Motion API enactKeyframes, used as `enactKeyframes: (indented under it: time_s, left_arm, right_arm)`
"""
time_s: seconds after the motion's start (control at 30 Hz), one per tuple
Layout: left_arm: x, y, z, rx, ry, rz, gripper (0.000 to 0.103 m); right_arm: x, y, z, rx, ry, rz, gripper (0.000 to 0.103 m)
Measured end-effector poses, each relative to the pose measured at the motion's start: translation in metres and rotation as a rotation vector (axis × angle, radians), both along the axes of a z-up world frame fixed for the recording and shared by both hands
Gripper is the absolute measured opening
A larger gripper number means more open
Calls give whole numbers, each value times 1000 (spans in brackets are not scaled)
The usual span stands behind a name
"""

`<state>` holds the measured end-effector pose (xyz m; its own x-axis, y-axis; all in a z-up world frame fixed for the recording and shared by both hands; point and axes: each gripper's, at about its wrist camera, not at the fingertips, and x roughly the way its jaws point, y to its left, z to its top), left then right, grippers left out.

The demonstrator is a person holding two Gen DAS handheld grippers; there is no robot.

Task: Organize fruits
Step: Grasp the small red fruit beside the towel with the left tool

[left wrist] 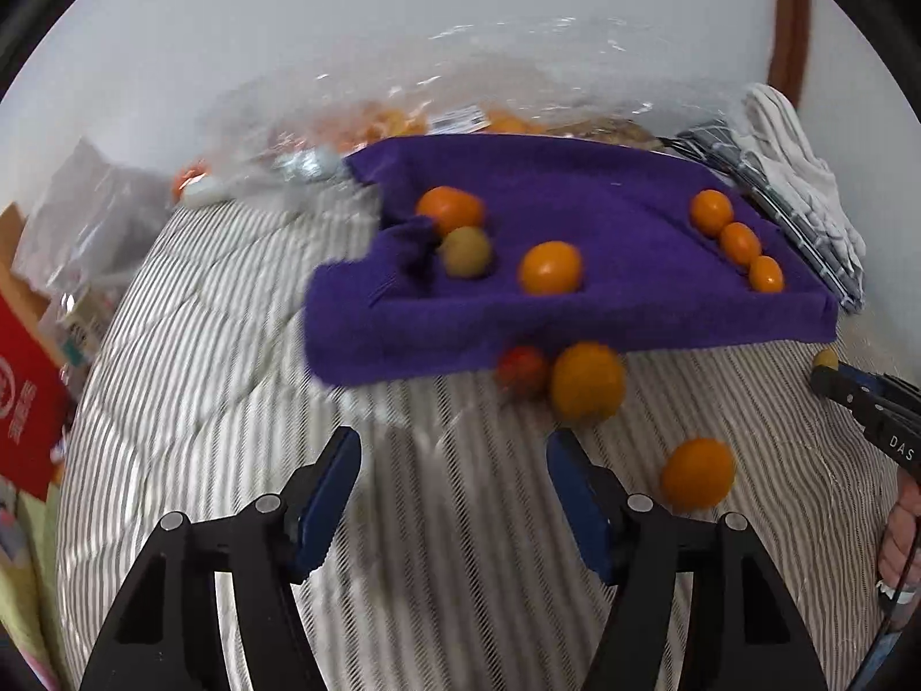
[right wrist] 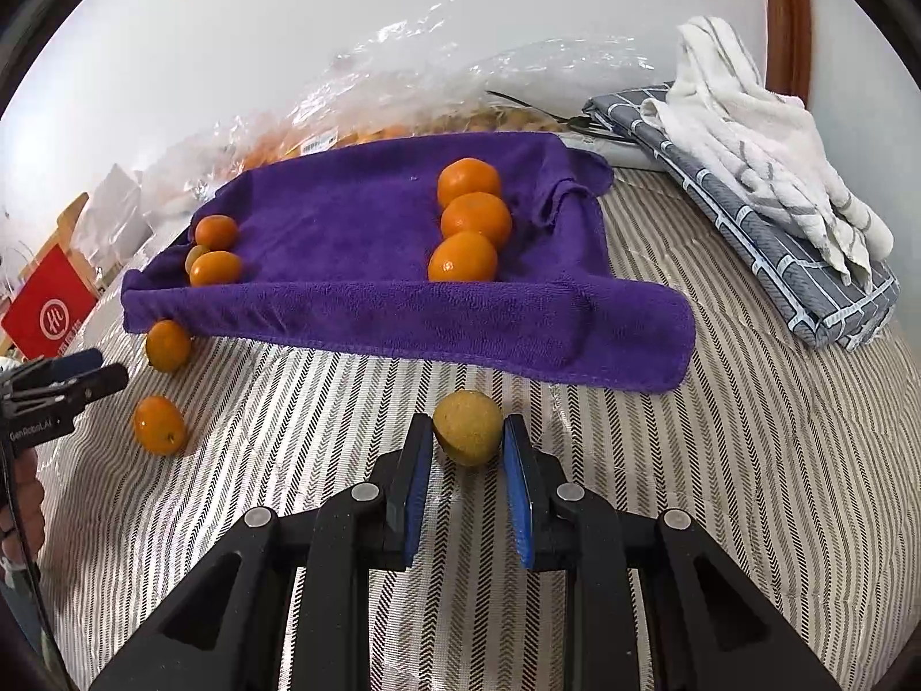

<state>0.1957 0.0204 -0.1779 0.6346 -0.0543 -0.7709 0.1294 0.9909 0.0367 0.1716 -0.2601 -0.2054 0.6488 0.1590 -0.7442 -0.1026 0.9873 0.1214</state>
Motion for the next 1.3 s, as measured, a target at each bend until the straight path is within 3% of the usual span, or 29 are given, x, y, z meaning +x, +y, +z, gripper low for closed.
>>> enactKeyframes:
  time_s: [0.17, 0.37, 0.4, 0.43, 0.47, 0.63, 0.8, 1.3]
  left_arm:
    - [16, -18, -3, 44, 0, -43, 61]
    - [24, -23, -4, -44, -32, -86, 51]
    - [24, -22, -7, -75, -38, -91, 45]
    - [26, -21, -9, -88, -22, -93, 29]
    - [29, -19, -12, -119, 2, -96, 22]
    - [23, -7, -9, -218, -29, -83, 23]
    - [19, -5, -6, -252, -51, -108, 23]
    - [5, -4, 10, -249, -159, -132, 23]
  right_arm:
    - [1, -3, 0, 14, 0, -2, 25]
    - [0, -5, 0, 40, 3, 7, 25]
    - [1, -4, -1, 41, 6, 14, 25]
    - [1, -3, -1, 40, 8, 19, 25]
    - [1, -1, -1, 37, 9, 27, 25]
    - [1, 6, -2, 11, 17, 45, 25]
    - [1, 9, -2, -4, 16, 58, 25]
    - [2, 8, -1, 18, 16, 83, 25]
